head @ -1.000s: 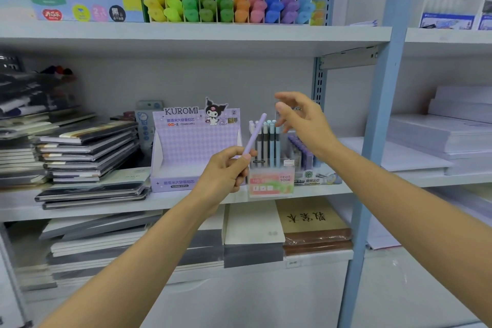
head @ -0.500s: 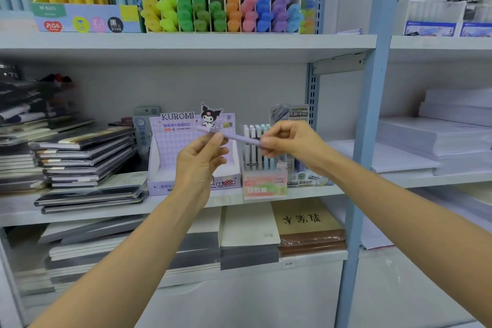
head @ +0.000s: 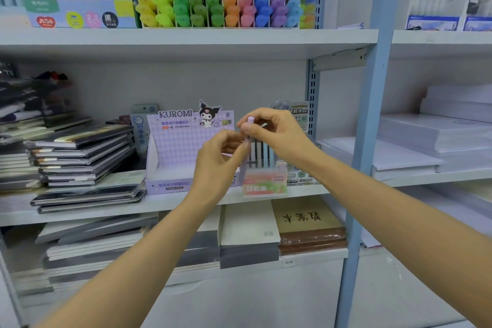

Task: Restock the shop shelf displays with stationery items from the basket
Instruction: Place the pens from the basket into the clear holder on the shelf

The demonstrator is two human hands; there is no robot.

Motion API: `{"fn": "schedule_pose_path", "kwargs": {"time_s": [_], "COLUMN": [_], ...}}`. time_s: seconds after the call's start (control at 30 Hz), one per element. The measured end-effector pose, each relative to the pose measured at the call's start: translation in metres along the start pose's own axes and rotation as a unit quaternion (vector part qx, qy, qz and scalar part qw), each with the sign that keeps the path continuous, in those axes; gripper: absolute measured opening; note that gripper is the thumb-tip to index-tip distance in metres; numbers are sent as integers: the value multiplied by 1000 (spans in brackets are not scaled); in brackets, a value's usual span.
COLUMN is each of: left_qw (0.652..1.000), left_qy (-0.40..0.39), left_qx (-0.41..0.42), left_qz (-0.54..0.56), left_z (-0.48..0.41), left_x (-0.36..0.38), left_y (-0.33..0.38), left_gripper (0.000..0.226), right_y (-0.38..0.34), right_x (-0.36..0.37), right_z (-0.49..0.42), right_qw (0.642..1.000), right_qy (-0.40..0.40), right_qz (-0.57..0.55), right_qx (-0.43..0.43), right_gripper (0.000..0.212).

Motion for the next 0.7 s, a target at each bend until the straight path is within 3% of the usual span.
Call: {"fn": "schedule_pose_path", "kwargs": {"time_s": [0.13,0.23,0.3,0.5,0.7], "left_qw": [978,946,936,923,920], "left_qy": [-104,-213,-242,-239,-234], "left_qx": [41,81,86,103,114], "left_qz": [-174,-229,-241,-284,-293], "left_z": [19,40,48,56,57], "left_x": [1,11,15,15,15], "left_y": [-14,-25,-32,-42,-49], "left_gripper": [42,60,70,87,93], "right_y": [11,25,38,66,64], "right_x": [-34,-53,-54,-21,-7], "right_z": [-6,-9,-11,-17,-28], "right_qw": [987,976,973,986,993], "right_qy": [119,186,203,144,82], "right_qz": [-105,-112,-97,-8,45], "right_qx": [13,26,42,89,78], "right_gripper": [9,9,11,16,14]}}
Point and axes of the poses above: each hand's wrist, its own z-axis away from the middle knuckle, its own x-axis out of the palm, y = z × x, the point moved 7 cm from there along -z, towards the middle knuckle, and after that the axes turned 13 degrees about x, right-handed, at the moved point
